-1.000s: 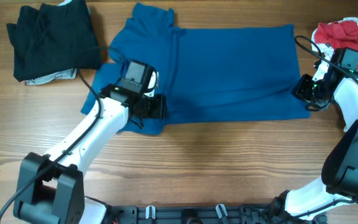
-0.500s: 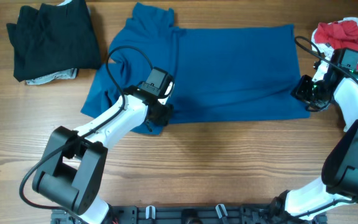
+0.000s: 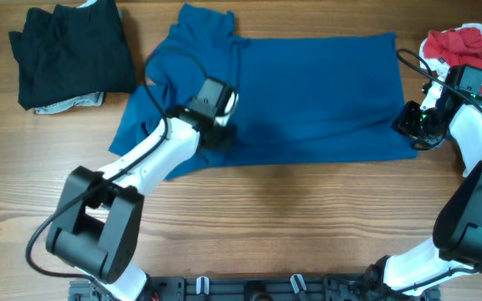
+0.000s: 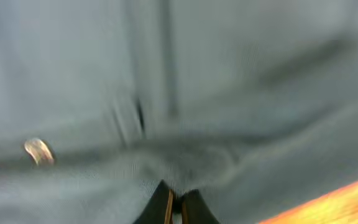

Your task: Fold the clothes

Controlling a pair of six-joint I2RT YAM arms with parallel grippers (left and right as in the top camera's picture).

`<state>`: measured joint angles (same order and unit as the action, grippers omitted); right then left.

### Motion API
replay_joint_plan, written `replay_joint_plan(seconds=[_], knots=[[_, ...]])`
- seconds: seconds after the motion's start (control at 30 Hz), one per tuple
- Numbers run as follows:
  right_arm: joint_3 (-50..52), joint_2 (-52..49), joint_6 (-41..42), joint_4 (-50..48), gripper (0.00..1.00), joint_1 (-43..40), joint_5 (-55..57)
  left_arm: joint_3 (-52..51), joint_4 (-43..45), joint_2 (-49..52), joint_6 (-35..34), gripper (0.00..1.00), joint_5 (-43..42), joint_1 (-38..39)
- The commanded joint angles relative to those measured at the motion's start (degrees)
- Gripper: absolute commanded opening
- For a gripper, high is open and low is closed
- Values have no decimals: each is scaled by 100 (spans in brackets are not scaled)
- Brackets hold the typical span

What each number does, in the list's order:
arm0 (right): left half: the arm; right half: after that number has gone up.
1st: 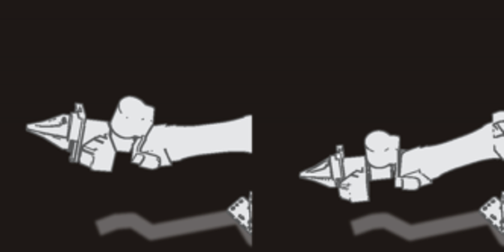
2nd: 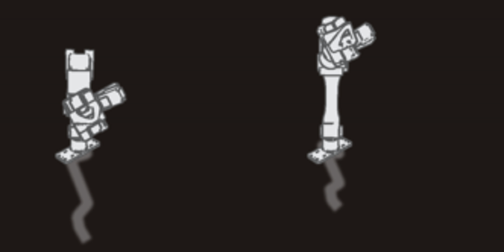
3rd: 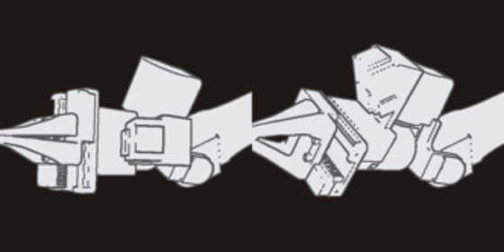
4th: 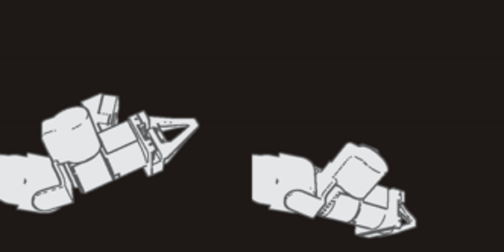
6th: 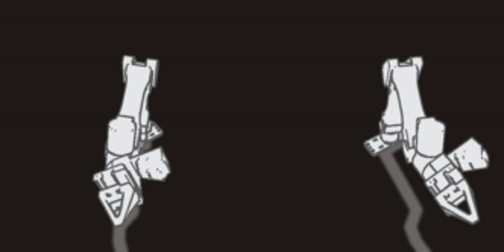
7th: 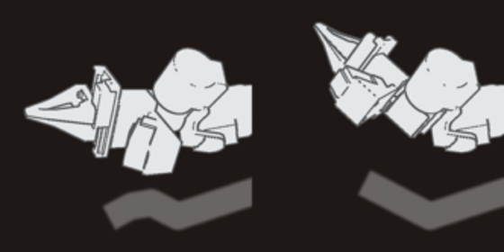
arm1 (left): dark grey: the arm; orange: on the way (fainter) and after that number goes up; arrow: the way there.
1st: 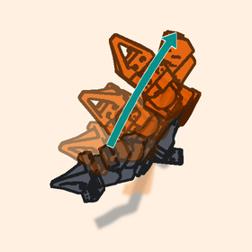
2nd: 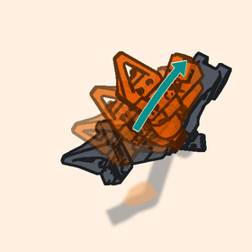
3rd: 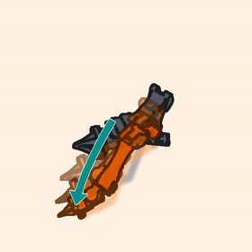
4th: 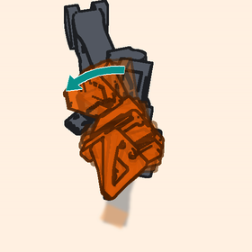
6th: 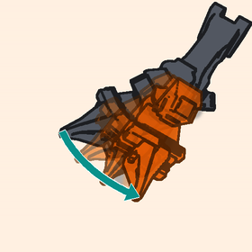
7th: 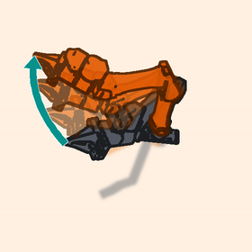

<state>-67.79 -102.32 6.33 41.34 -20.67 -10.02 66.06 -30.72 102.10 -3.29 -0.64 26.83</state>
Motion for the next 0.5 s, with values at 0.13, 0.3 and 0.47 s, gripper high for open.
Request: replay_joint_plan(seconds=[0.13,0.3,0.47], knots=[[4,-136,2,-11,42,24,101,339,1255,-223,28,4,70,-299],[4,-136,4,-15,42,24,101,339,1333,-157,28,41,70,-299],[4,-136,-15,-7,42,24,101,339,756,-173,0,61,166,-435]])
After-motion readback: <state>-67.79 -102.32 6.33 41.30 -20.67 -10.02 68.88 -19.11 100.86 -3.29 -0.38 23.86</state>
